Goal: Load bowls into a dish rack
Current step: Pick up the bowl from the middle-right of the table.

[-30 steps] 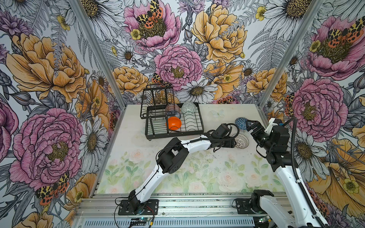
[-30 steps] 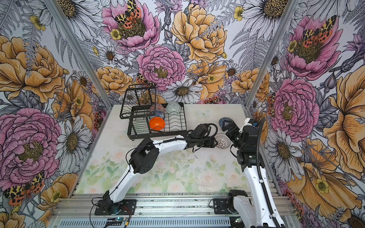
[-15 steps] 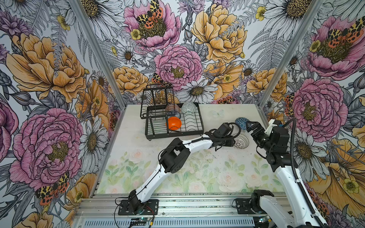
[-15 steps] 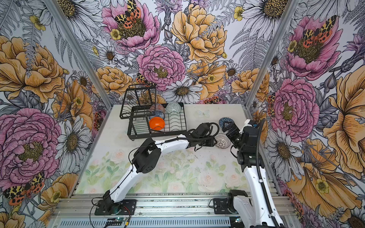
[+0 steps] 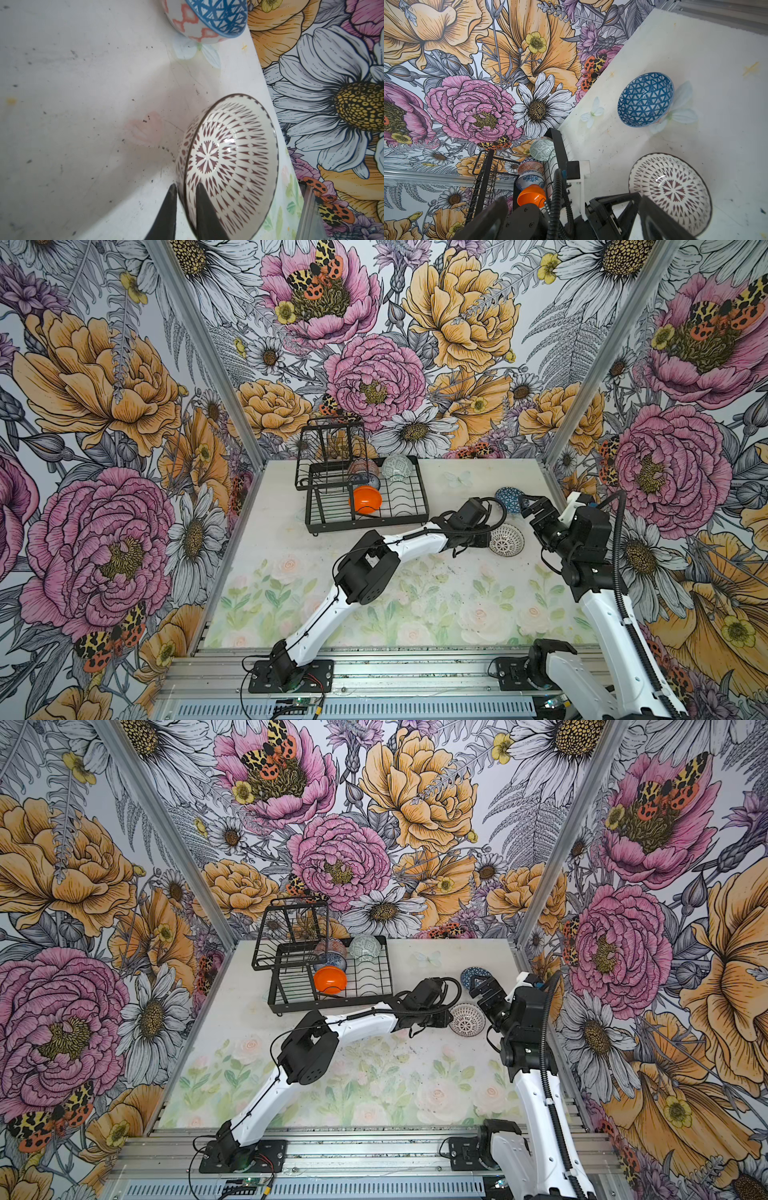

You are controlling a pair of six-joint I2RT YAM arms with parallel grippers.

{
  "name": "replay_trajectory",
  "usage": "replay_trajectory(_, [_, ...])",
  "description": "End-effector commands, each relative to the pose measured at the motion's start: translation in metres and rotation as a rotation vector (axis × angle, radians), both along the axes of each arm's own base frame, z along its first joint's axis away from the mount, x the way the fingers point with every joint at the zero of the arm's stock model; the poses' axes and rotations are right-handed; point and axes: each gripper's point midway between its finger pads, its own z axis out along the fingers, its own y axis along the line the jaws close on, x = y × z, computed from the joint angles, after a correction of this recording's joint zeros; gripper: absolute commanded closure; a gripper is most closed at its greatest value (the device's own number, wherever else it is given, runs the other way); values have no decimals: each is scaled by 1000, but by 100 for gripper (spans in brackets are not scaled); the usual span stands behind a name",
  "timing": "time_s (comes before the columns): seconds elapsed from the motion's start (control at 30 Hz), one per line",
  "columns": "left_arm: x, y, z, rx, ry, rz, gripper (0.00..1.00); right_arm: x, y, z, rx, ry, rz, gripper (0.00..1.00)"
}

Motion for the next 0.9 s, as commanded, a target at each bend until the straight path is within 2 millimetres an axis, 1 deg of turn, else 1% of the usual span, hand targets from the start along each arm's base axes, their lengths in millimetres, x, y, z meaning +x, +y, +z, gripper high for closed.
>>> replay_trajectory(0.0, [1, 4, -15, 41, -4, 6, 84, -5, 0, 1, 16, -11, -3, 1])
replay_trajectory(0.07, [1, 5, -17, 45, -1, 7, 86, -6, -1, 2, 19, -16, -8, 1])
replay_trajectory(0.2, [-1, 5, -21, 51, 5, 9, 87, -6, -3, -1, 38, -4, -18, 1])
replay_trajectory(0.3, [-1, 6, -26, 57, 10, 10, 90, -7, -3, -3, 52, 1, -22, 1])
replay_trajectory(0.53, [-6, 8, -38, 77, 24, 11, 91, -7, -4, -5, 63, 5, -28, 1])
replay_trajectory(0.63, [-7, 7, -39, 83, 17, 11, 91, -7, -5, -7, 70, 13, -31, 1])
replay_trajectory(0.7, [-7, 7, -40, 88, 13, 13, 90, -6, -5, -9, 78, 18, -30, 1])
replay_trajectory(0.77, [-8, 6, -41, 87, 16, 11, 85, -6, -4, -9, 87, 20, -26, 1])
replay_trajectory(0.8, [-9, 5, -42, 86, 19, 9, 84, -6, -4, -9, 89, 20, -23, 1])
replay_trajectory(0.87, [-11, 4, -43, 87, 17, 5, 86, -6, -4, -10, 95, 23, -24, 1])
